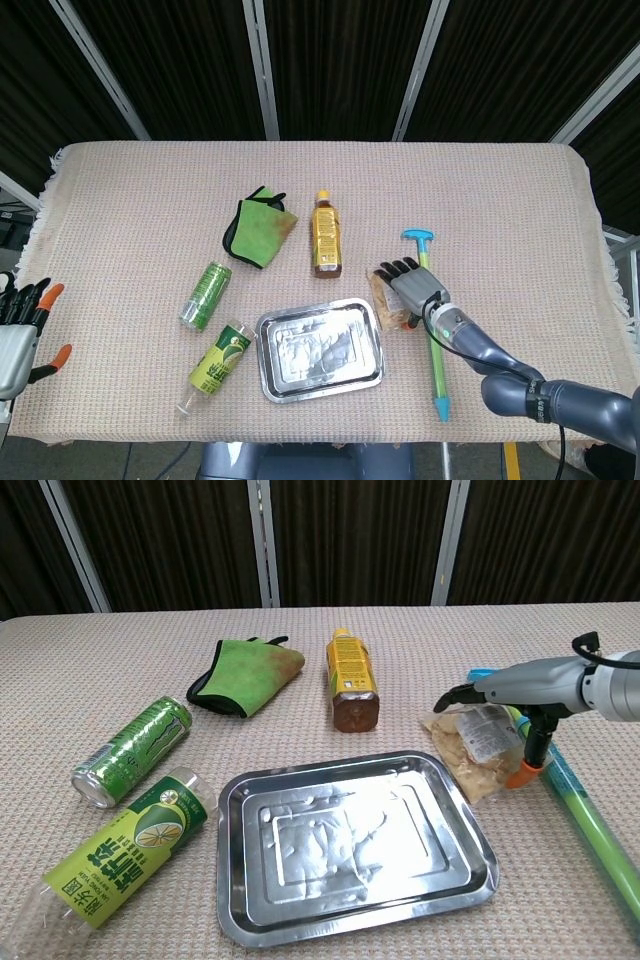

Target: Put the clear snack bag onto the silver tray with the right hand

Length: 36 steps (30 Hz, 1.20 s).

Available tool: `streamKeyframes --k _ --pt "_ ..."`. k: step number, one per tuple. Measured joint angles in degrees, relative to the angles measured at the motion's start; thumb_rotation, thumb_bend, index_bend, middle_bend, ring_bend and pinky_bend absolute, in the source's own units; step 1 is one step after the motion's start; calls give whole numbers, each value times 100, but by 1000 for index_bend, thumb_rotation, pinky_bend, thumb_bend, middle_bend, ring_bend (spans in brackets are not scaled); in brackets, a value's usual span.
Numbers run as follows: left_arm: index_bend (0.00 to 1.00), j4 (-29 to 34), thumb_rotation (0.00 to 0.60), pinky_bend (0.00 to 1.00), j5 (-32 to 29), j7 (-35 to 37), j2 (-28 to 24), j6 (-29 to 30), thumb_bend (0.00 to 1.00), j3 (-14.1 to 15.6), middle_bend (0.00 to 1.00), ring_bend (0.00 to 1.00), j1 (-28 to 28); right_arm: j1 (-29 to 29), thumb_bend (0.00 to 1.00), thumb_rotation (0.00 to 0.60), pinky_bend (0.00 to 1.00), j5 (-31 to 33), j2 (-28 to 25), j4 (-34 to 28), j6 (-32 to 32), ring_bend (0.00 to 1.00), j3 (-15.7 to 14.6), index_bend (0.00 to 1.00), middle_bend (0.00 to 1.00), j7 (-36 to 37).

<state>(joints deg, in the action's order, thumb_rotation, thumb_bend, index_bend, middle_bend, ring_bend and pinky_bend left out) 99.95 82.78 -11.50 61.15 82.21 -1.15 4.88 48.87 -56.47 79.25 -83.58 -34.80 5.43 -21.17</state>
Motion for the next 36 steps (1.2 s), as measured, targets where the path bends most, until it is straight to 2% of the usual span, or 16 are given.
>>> streamKeyframes --k 3,6,8,11,14,23,31,36 --pt "79 -6 600 0 -16 6 -1 18 291 -1 0 0 -13 20 105 600 43 -67 73 36 -100 7 -10 207 103 22" --pt "79 -26 599 0 -33 23 -10 38 290 3 0 0 -36 47 104 600 105 -116 143 150 -131 61 -38 276 162 37" --pt "79 -35 599 0 -42 38 -14 37 291 9 0 0 -43 59 104 600 171 -165 195 225 -180 118 -47 324 216 53" --pt "80 -52 599 0 -47 69 -9 38 291 17 0 0 -53 67 107 600 323 -262 229 276 -261 233 -59 419 318 95" --pt "80 -69 599 0 -60 87 4 36 292 20 0 0 -60 70 108 600 392 -301 164 205 -291 279 -48 458 357 152" --pt "80 -79 600 0 -38 98 32 29 291 16 0 0 -45 43 106 600 426 -509 -188 -294 -523 298 96 474 372 357" --pt "79 -16 600 0 -37 17 22 -2 291 5 0 0 -12 -54 106 600 427 -1014 -631 -1475 -717 297 287 468 372 1043" --pt "79 -6 598 0 -50 -9 23 -11 291 3 0 0 -4 -7 105 600 432 -1190 -637 -1830 -599 295 299 462 372 1283"
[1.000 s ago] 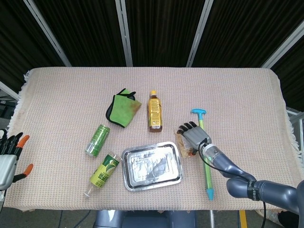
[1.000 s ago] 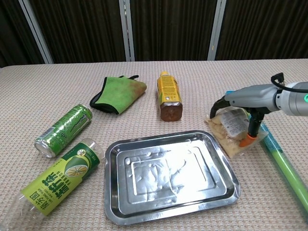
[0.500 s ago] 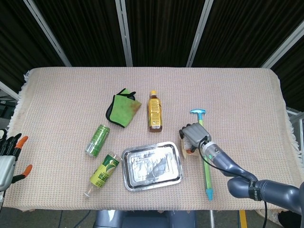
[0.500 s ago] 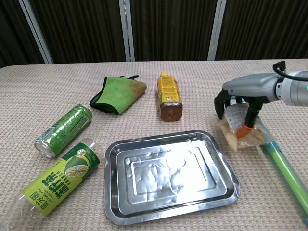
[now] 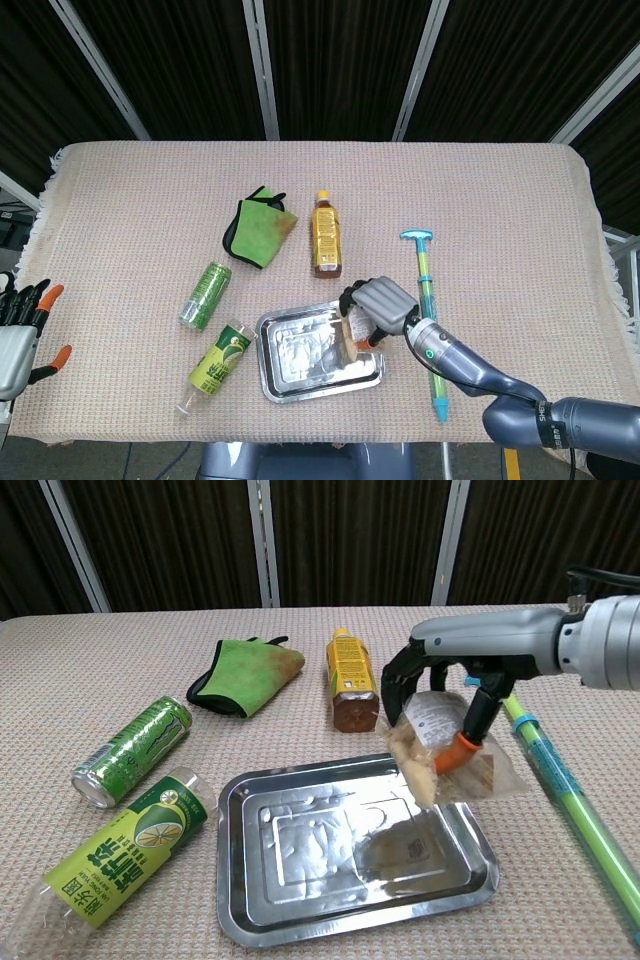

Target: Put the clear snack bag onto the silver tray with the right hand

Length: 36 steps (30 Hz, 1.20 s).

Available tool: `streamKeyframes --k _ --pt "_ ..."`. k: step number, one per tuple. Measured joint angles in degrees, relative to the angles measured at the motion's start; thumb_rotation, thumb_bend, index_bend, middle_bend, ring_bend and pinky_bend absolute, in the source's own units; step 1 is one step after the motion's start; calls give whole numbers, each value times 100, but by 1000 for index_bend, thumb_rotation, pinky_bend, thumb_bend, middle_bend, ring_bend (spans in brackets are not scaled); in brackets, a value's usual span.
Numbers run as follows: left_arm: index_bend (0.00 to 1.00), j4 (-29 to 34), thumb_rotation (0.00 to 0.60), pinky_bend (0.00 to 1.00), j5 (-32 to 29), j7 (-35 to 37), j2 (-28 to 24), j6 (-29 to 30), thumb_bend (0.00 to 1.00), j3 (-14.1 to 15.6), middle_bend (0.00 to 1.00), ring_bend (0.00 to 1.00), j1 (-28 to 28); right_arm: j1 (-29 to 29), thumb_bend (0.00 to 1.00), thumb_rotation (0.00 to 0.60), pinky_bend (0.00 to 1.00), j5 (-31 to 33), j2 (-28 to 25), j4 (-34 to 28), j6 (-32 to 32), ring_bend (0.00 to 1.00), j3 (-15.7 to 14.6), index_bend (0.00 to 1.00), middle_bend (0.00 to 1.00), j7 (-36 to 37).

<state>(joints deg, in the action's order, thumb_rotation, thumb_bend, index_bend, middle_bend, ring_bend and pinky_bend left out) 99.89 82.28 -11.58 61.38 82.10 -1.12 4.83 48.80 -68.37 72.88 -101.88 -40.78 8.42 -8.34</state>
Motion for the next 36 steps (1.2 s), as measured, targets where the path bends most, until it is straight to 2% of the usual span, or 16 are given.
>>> streamKeyframes --k 7,13,14,15,16,18,19,23,27,33,36 --pt "80 -21 600 0 -18 15 3 -2 292 6 0 0 -8 182 105 600 432 69 299 -29 57 282 20 457 364 -142" --pt "80 -77 600 0 -23 67 28 -13 291 22 0 0 -18 386 106 600 431 543 723 188 -13 241 30 422 325 -617" --pt "80 -83 600 0 -27 72 29 -14 291 23 0 0 -20 416 106 600 421 622 794 221 -38 223 27 394 308 -704" --pt "80 -90 600 0 -31 80 30 -16 290 22 0 0 -20 454 106 600 383 712 885 264 -75 180 20 317 267 -815" --pt "80 -95 600 0 -32 85 32 -18 291 21 0 0 -19 480 104 600 320 769 948 298 -105 117 14 197 204 -894" --pt "79 -98 600 0 -24 90 35 -25 291 20 0 0 -11 537 66 600 197 886 1075 372 -164 28 -6 37 75 -1067" --pt "79 -98 600 0 -15 91 38 -27 291 21 0 0 -8 564 34 600 136 958 1122 396 -182 3 -17 0 23 -1145" --pt "80 -91 599 0 -5 82 31 -31 291 28 0 0 -6 686 0 600 4 1382 1229 400 -172 0 -52 0 0 -1348" --pt "79 -84 600 0 -35 81 14 -11 290 19 0 0 -20 763 0 600 0 1744 1141 232 -168 0 -32 0 0 -1362" --pt "79 -55 599 0 13 49 20 -22 290 32 0 0 -5 715 0 600 8 1782 789 58 -479 0 -74 0 1 -1484" --pt "80 -37 600 0 16 33 21 -19 291 27 0 0 1 630 0 600 72 1725 682 48 -789 2 -159 18 47 -1656"
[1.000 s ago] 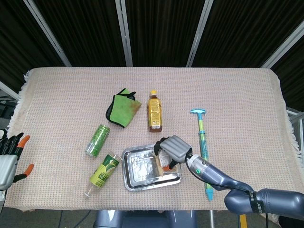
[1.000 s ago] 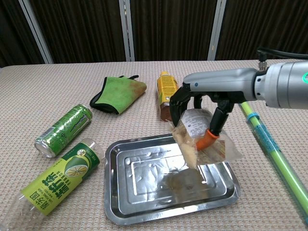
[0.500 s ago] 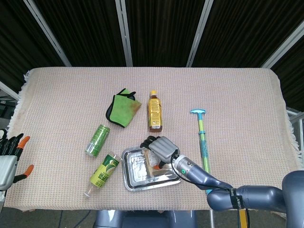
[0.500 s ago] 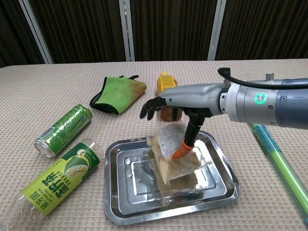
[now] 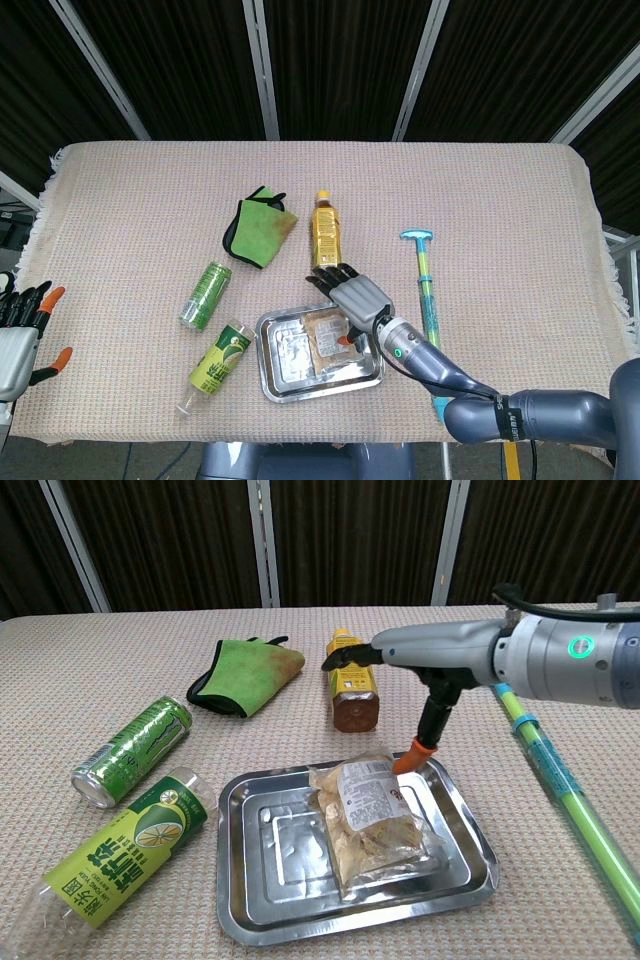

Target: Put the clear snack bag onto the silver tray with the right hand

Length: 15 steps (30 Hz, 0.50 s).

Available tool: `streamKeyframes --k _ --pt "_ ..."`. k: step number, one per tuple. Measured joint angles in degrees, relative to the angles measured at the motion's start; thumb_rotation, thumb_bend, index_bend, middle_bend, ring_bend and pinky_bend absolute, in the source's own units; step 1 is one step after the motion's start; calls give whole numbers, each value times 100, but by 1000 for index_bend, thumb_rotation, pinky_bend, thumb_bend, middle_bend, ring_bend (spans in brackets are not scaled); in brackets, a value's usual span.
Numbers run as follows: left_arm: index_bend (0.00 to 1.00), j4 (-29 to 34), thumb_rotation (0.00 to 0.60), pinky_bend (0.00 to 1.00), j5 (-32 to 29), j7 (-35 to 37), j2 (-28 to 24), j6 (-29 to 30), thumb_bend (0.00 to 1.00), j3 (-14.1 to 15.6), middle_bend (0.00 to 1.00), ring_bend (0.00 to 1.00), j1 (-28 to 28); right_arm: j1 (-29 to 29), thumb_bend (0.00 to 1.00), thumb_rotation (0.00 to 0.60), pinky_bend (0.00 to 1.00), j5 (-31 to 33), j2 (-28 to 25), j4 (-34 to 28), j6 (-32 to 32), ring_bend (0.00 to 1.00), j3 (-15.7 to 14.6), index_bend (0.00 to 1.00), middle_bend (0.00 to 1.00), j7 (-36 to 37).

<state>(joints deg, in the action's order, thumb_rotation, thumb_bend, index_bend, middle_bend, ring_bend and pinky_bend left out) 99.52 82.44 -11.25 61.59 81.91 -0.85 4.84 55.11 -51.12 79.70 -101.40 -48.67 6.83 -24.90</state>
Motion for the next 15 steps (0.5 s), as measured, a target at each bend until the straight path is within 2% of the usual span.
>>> streamKeyframes --k 2,4,11,15 --pt "80 5 600 0 -6 4 3 14 291 -12 0 0 0 -91 0 600 166 -75 -68 -1 -236 41 -65 71 111 -89" --pt "79 10 600 0 -2 2 3 24 290 -20 0 0 3 -257 3 600 214 -197 -162 -6 -529 79 -134 109 145 -114" --pt "79 56 600 0 9 -71 28 92 291 -43 0 0 -6 -964 16 600 219 -776 -449 82 -1248 135 -338 162 210 489" --pt "79 68 599 0 21 -67 24 139 292 -51 0 0 -20 -1495 17 600 218 -1345 -597 207 -2001 138 -537 162 215 685"
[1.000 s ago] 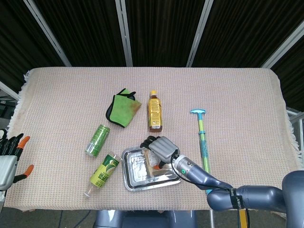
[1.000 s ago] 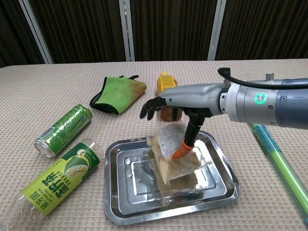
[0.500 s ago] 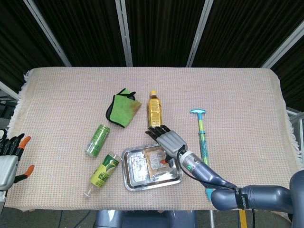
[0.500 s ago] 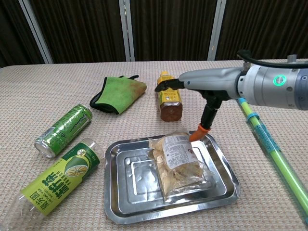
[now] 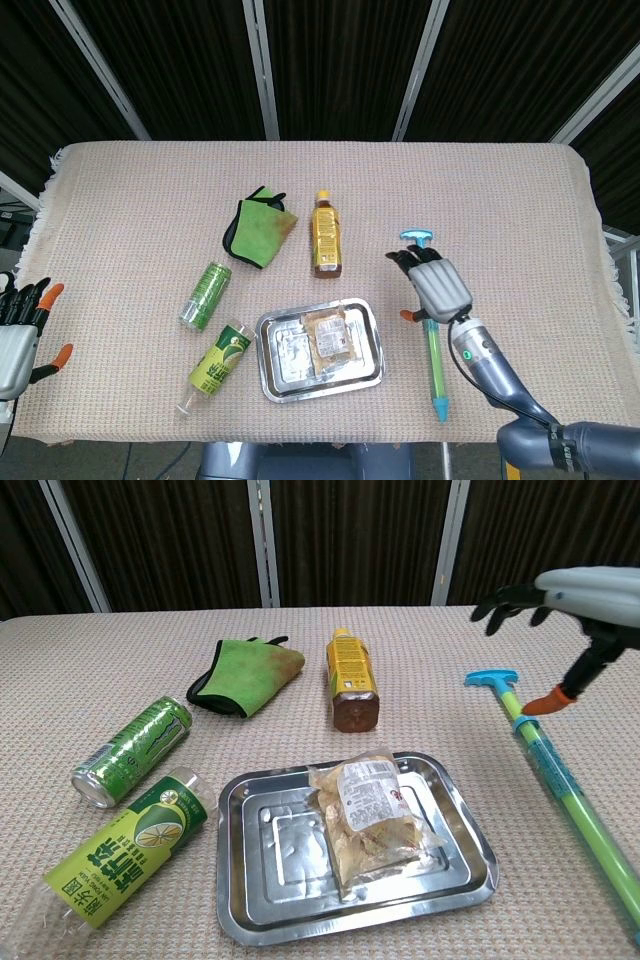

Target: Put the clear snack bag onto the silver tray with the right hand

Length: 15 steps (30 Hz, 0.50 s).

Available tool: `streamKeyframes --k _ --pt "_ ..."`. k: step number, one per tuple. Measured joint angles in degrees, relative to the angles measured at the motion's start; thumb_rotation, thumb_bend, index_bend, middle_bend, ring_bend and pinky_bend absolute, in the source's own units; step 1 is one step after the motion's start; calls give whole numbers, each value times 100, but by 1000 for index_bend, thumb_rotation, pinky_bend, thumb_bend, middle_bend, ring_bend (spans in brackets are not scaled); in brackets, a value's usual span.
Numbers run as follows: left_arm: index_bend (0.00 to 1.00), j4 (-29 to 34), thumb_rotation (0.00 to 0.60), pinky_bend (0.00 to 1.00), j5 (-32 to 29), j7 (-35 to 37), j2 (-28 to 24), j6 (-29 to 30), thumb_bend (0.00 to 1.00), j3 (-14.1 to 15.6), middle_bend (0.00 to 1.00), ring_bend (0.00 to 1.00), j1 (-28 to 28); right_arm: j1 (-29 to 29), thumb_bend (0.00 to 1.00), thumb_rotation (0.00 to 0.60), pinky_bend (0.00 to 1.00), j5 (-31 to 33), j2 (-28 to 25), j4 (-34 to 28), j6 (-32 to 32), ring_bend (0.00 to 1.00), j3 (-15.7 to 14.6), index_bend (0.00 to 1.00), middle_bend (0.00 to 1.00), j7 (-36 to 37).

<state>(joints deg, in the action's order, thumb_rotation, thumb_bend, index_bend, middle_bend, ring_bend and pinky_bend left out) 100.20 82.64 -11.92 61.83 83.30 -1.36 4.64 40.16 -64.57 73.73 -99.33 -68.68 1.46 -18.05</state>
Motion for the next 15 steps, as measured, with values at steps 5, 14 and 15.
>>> streamKeyframes --k 5,14,15 --pt "79 21 600 0 35 34 -34 78 291 7 0 0 -43 -703 33 600 216 -437 -187 103 -950 81 -232 154 167 133" --pt "80 97 600 0 157 131 -95 88 291 52 0 0 -56 -1908 50 600 29 -1134 -622 41 -2165 0 -707 67 31 272" --pt "80 108 600 0 193 146 -104 104 291 56 0 0 -57 -2006 49 600 26 -1192 -660 2 -2255 0 -740 67 30 271"
